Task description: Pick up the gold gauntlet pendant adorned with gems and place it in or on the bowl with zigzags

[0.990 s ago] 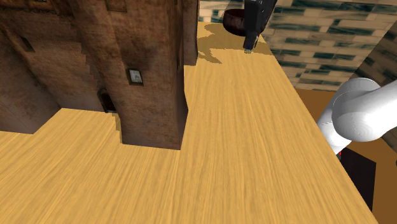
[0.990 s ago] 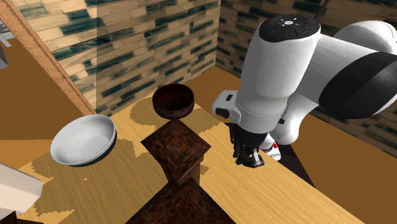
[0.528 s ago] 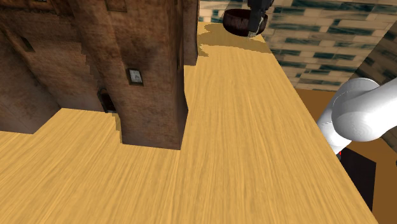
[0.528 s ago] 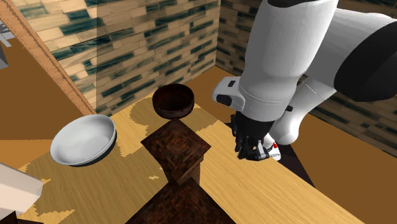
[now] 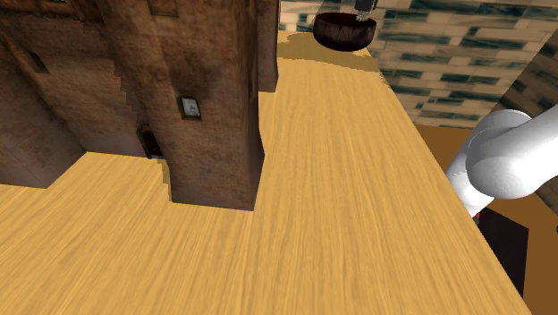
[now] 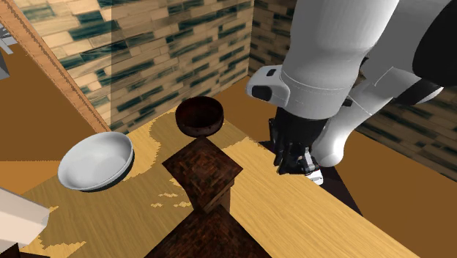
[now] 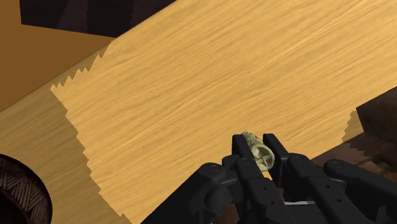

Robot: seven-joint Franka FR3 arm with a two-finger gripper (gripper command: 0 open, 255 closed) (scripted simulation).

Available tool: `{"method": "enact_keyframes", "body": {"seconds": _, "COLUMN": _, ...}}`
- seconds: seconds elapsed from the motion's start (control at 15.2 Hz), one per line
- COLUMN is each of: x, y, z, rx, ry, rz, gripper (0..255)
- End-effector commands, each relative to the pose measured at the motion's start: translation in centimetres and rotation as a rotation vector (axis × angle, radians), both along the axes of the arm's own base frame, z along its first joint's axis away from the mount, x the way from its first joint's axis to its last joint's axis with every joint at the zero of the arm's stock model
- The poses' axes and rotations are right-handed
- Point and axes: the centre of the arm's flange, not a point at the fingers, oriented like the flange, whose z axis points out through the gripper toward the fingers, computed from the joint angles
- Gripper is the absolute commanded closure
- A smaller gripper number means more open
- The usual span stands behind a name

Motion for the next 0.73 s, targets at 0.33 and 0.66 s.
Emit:
{"method": "enact_keyframes", "body": {"seconds": 0.33, "x": 2.6, "y": -4.5, "z": 1.3, "rx": 0.000, "ry": 0.000, "rz": 0.000, "gripper": 255}}
{"method": "enact_keyframes", "body": {"seconds": 0.66, "x": 6.1, "y": -10.1, "z": 1.4, "rx": 0.000, "ry": 0.000, "rz": 0.000, "gripper": 255}}
